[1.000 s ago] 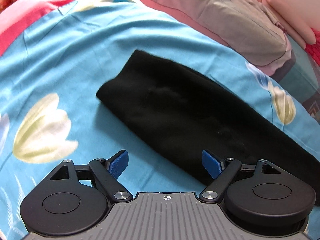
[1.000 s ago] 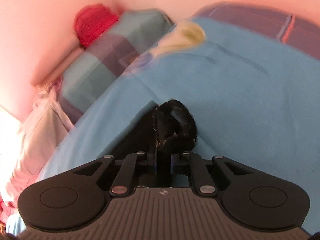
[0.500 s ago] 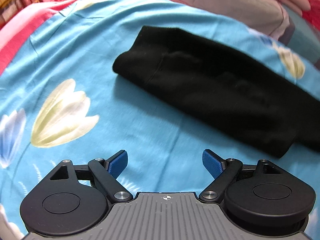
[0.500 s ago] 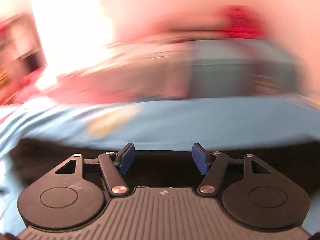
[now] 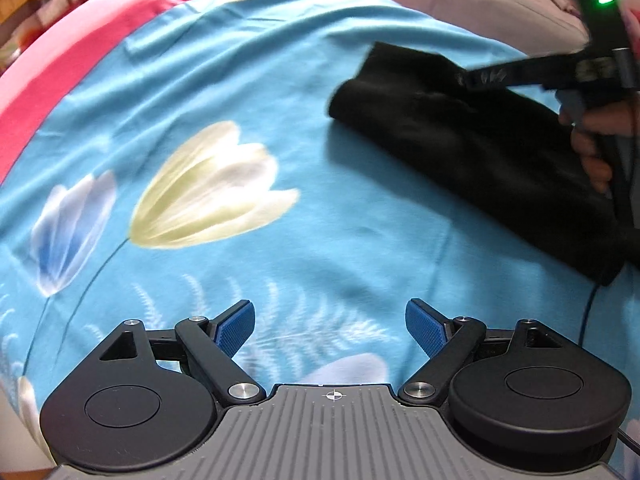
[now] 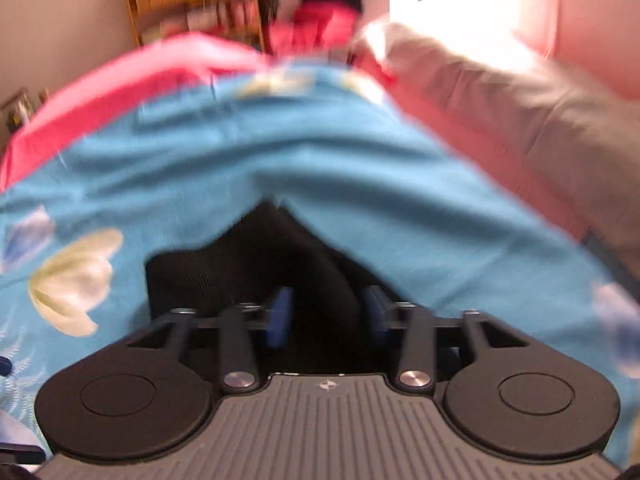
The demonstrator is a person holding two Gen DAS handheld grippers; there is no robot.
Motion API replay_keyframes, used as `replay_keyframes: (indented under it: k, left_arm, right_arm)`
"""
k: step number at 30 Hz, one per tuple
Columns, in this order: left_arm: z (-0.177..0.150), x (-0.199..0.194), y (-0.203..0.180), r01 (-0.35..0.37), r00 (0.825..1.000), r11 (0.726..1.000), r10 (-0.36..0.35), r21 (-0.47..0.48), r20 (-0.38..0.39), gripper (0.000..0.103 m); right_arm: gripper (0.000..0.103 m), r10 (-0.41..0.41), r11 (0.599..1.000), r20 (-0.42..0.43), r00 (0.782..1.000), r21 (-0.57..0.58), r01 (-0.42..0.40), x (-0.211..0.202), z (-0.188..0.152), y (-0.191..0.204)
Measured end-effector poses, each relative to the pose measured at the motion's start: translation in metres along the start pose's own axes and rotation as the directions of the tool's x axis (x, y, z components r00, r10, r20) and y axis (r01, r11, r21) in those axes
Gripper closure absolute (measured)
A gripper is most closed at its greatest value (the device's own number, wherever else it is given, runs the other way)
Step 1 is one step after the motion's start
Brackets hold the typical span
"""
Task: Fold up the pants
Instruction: 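Grasp the folded pants end with the right gripper and fold it over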
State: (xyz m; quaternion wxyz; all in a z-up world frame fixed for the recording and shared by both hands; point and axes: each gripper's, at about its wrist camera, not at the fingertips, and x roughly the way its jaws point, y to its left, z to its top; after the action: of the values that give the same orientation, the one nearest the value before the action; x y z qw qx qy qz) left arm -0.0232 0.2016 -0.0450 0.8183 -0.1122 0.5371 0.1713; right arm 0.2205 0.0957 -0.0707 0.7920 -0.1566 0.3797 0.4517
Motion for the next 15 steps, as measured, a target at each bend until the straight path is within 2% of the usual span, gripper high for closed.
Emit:
replay_keyframes:
  k: [1,4,5,7,8,9,11,13,15]
  left_arm:
    - [0.001,0.0,0.004,0.0,1.0,1.0,0.0,-0.008,0.003,0.0]
    - [0.002,-0.002,0.014,0.005,1.0,1.0,-0.004,-0.019,0.016,0.0]
    - [0.003,-0.001,0.015,0.006,1.0,1.0,-0.006,-0.018,0.017,0.0]
    - [0.01,0.003,0.013,0.002,1.0,1.0,-0.002,-0.007,0.017,0.0]
    - [0.013,0.003,0.012,-0.005,1.0,1.0,0.005,0.001,0.02,0.0]
    - [0.017,0.003,0.01,-0.004,1.0,1.0,0.004,0.011,0.029,0.0]
    - [0.028,0.001,0.006,0.006,0.999,0.999,-0.008,0.036,0.053,0.0]
    - [0.041,0.0,0.001,0.009,0.997,0.998,-0.014,0.064,0.08,0.0]
    - [0.06,0.003,-0.009,0.02,0.994,0.996,-0.029,0.083,0.106,0.0]
  right_arm:
    - [0.097,-0.013,1.0,0.004,1.0,-0.003,0.013,0.003,0.004,0.002]
    - [0.097,-0.043,0.999,0.118,0.992,-0.024,0.047,-0.001,0.014,0.0]
    - [0.096,-0.076,0.997,0.1,0.992,-0.019,0.078,0.007,0.016,-0.003]
    - [0.093,-0.088,0.996,0.042,0.995,0.008,0.088,0.022,0.012,-0.01]
    - [0.086,-0.085,0.996,0.053,0.995,0.019,0.084,0.02,0.01,-0.011]
    - [0.068,-0.085,0.996,0.058,0.995,0.029,0.084,0.013,0.011,-0.01]
    - [0.048,-0.073,0.995,0.106,0.992,0.073,0.065,-0.016,0.007,-0.011]
    - [0.048,-0.076,0.99,0.171,0.982,0.127,0.054,-0.052,-0.009,-0.016]
    - [0.049,-0.104,0.981,0.171,0.98,0.182,0.072,-0.081,-0.031,-0.023]
